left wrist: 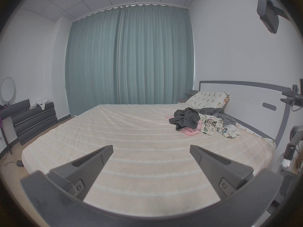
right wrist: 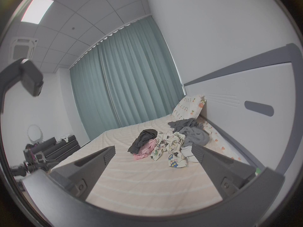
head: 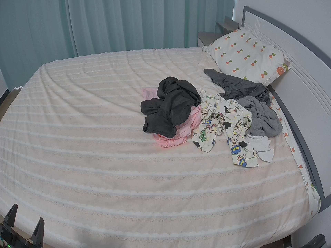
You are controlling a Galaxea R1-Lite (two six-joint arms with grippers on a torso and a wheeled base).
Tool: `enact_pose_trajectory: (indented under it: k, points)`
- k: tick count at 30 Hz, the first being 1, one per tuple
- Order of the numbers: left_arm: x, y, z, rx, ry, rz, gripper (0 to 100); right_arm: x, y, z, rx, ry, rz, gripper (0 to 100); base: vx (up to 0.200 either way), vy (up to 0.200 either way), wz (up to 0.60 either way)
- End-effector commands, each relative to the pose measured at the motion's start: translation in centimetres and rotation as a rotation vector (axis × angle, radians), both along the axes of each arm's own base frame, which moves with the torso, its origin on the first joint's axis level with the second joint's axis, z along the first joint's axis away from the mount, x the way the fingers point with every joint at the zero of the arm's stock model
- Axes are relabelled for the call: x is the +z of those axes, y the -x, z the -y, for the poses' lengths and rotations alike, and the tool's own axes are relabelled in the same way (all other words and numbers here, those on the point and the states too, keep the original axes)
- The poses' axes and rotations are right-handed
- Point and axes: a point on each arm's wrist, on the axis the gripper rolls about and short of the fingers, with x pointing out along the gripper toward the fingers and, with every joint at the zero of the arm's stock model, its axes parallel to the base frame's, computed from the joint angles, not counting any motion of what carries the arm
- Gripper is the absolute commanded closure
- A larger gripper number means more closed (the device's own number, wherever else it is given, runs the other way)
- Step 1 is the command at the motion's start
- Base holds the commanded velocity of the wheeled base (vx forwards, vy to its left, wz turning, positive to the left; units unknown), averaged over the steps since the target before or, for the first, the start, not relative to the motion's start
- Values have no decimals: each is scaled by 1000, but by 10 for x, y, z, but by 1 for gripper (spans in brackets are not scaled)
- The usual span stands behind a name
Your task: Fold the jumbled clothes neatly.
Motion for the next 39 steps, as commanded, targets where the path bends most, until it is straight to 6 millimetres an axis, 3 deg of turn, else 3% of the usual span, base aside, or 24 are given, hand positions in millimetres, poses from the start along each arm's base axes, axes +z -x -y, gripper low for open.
enact_pose_trajectory:
  k: [1, 2, 4, 5, 9, 13, 16, 27, 31, 39]
  points:
    - [-3, 0, 0, 0, 0, -3, 0, -33, -197, -13, 70, -115, -635, 0, 0, 0, 0]
    - [-3, 0, 0, 0, 0, -3, 0, -40, -208, -13, 62, -114, -662, 0, 0, 0, 0]
    - [-3, 0, 0, 0, 0, -3, 0, -40, -208, -13, 62, -114, -662, 0, 0, 0, 0]
    - [-3, 0, 0, 0, 0, -3, 0, -50, -225, -12, 46, -112, -691, 0, 0, 0, 0]
    - [-3, 0, 0, 0, 0, -3, 0, -64, -247, -7, 19, -121, -708, 0, 0, 0, 0]
    - [-3, 0, 0, 0, 0, -3, 0, -75, -258, -4, -14, -118, -736, 0, 0, 0, 0]
    - [-3, 0, 0, 0, 0, -3, 0, -95, -275, 3, -47, -126, -786, 0, 0, 0, 0]
    - [-3, 0, 0, 0, 0, -3, 0, -140, -305, 17, -175, -108, -820, 0, 0, 0, 0]
    - [-3, 0, 0, 0, 0, -3, 0, -153, -316, 12, -164, -98, -837, 0, 0, 0, 0]
    - [-3, 0, 0, 0, 0, -3, 0, -159, -330, -1, -134, -73, -831, 0, 0, 0, 0]
